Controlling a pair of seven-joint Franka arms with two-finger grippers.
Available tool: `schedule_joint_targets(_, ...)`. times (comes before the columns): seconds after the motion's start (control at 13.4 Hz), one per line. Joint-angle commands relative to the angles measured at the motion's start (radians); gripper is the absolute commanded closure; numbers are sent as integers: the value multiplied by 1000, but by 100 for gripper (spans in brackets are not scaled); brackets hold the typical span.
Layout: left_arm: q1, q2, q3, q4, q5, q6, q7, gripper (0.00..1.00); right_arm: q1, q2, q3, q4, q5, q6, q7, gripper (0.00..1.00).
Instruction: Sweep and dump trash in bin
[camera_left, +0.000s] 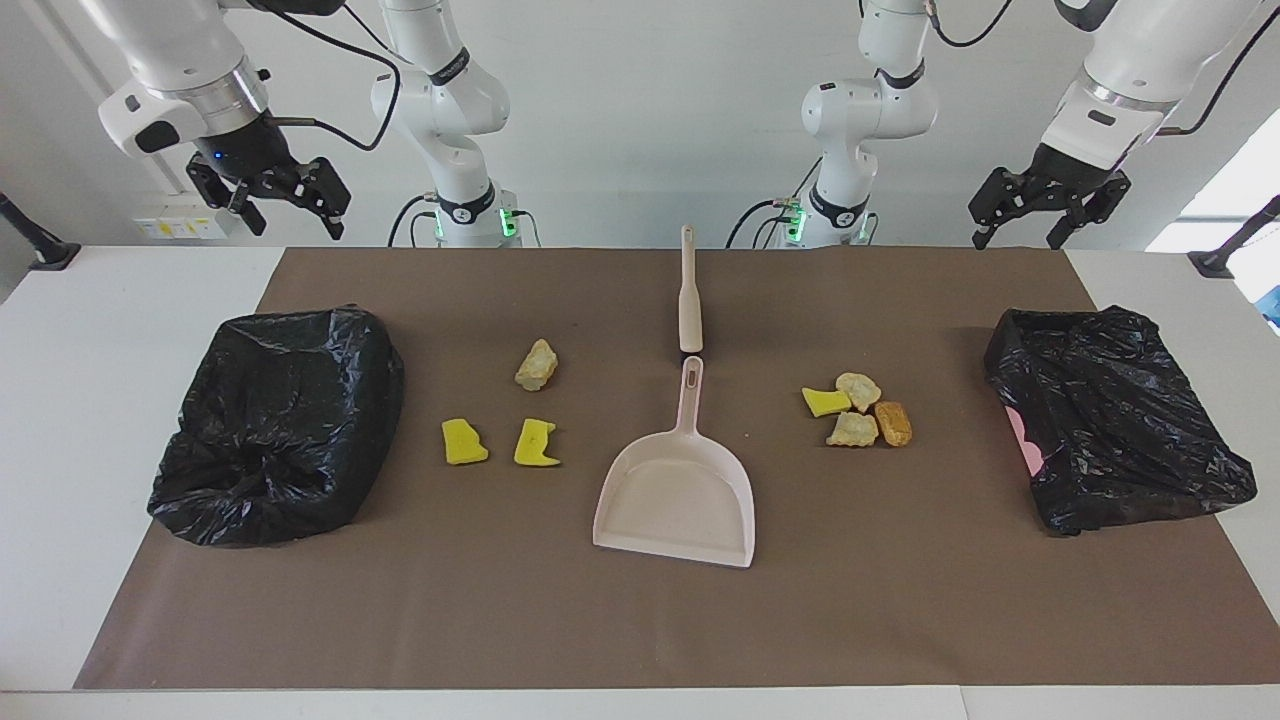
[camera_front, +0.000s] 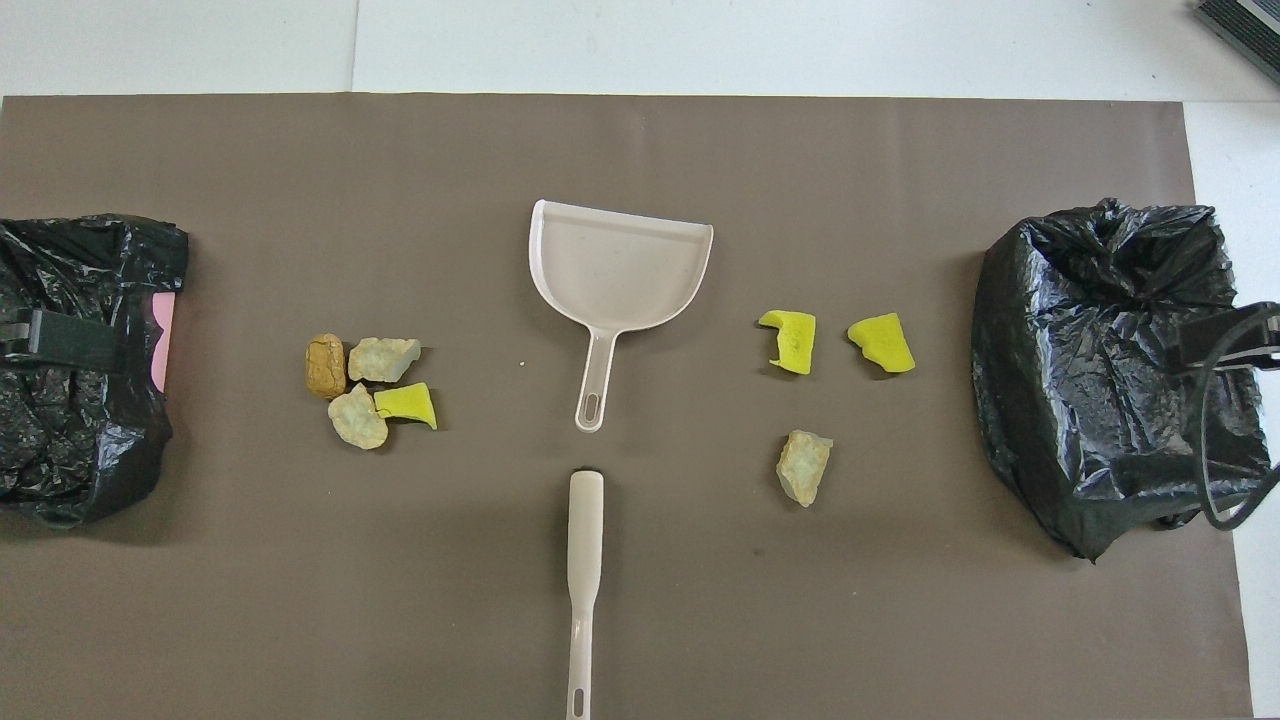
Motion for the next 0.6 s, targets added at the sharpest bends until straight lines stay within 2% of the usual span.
schedule_joint_targets(0.0, 1, -12, 3, -4, 0, -12, 5, 0, -7, -19, 0, -21, 11, -24, 7, 0)
schedule_joint_targets(0.52, 1, -12, 3, -4, 0, -12, 5, 0, 3, -19, 5, -22, 9, -16, 9, 0)
